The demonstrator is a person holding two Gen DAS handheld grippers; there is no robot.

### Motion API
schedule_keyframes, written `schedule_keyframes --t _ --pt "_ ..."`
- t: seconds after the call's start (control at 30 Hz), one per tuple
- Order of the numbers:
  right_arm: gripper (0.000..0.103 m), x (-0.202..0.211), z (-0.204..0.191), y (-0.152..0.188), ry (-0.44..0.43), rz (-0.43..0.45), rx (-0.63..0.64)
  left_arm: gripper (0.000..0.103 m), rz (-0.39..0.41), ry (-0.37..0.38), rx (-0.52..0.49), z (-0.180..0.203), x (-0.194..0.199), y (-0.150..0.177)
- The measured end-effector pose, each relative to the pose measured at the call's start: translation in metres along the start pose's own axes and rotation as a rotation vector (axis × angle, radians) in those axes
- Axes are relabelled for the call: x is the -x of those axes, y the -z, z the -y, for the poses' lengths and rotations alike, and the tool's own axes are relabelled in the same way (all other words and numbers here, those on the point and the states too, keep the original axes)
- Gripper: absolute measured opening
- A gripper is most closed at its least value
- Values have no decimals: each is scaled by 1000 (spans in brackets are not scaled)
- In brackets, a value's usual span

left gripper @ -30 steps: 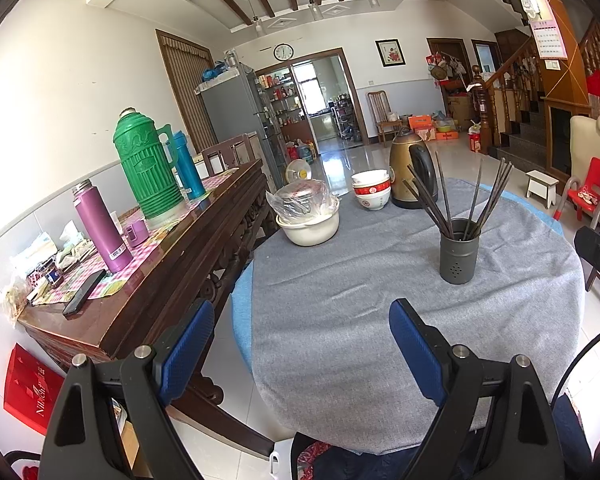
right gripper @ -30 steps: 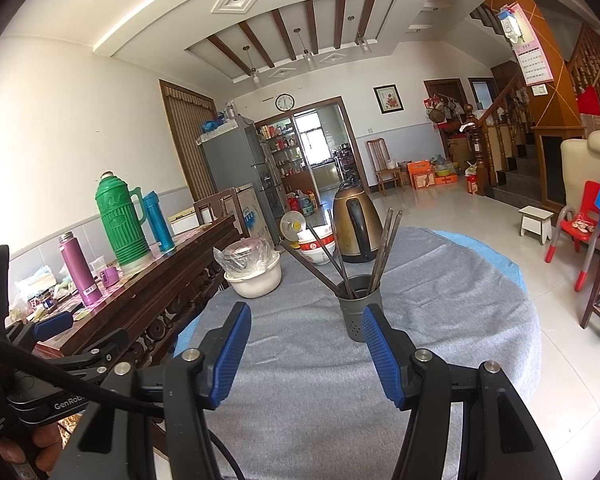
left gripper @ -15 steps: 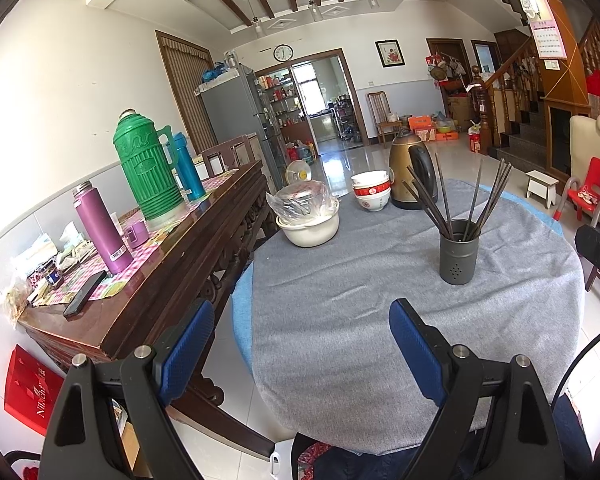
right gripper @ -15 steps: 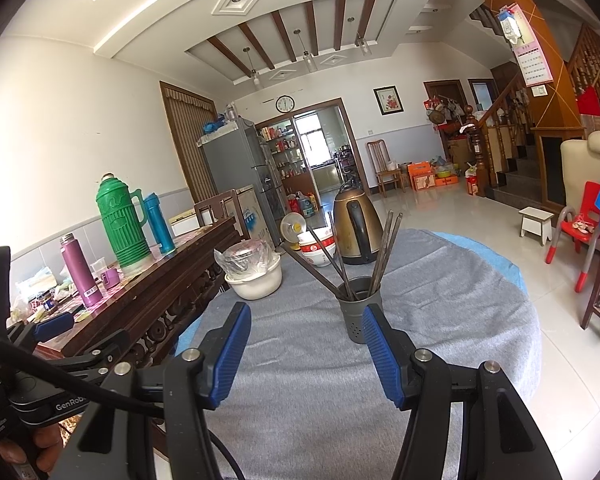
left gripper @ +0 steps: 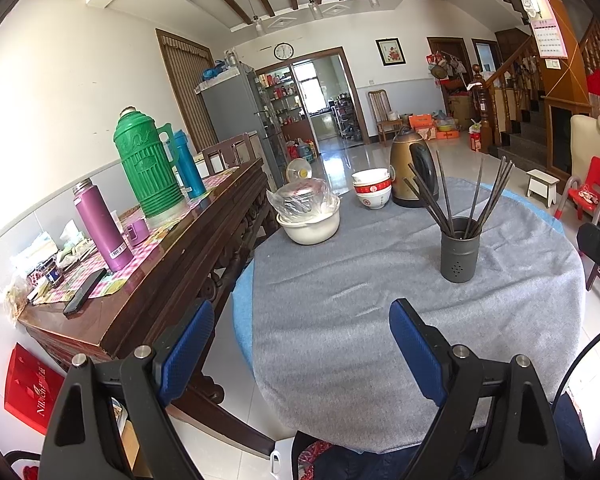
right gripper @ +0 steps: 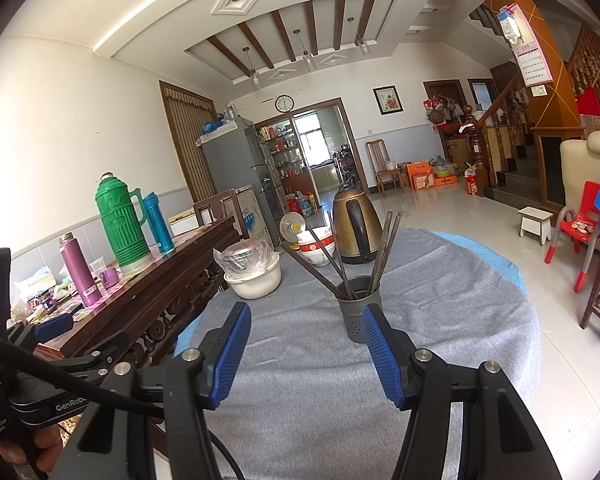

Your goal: Organize utensils

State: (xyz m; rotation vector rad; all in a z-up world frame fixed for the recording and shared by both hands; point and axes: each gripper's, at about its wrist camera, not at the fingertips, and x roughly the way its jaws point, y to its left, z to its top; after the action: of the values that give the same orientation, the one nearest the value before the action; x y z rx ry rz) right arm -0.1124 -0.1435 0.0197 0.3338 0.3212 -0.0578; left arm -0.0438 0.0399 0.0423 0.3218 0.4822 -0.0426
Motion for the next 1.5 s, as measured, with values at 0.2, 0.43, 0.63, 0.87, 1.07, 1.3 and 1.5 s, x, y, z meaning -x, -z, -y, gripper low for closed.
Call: schedule_keyframes --t 0.2,0.43,0.63,0.87,1.07,1.3,1.5 --pt "62 0 0 0 0 -1 -1 90 -3 5 -1 0 -1 0" --pt "62 4 2 -6 9 10 -12 90 -3 6 -10 1 -1 0" --pt "62 4 2 -4 11 13 -7 90 -4 3 -3 1 0 1" --pt "62 4 2 -4 11 13 -7 90 -8 3 3 -1 -1 1" --pt "62 4 3 -4 11 17 -7 90 -7 0 0 -1 -1 2" --pt "62 5 2 -4 13 20 -7 90 -5 2 -2 0 -1 2" --pt "62 5 3 -5 14 21 -7 90 -5 3 -1 0 -1 2"
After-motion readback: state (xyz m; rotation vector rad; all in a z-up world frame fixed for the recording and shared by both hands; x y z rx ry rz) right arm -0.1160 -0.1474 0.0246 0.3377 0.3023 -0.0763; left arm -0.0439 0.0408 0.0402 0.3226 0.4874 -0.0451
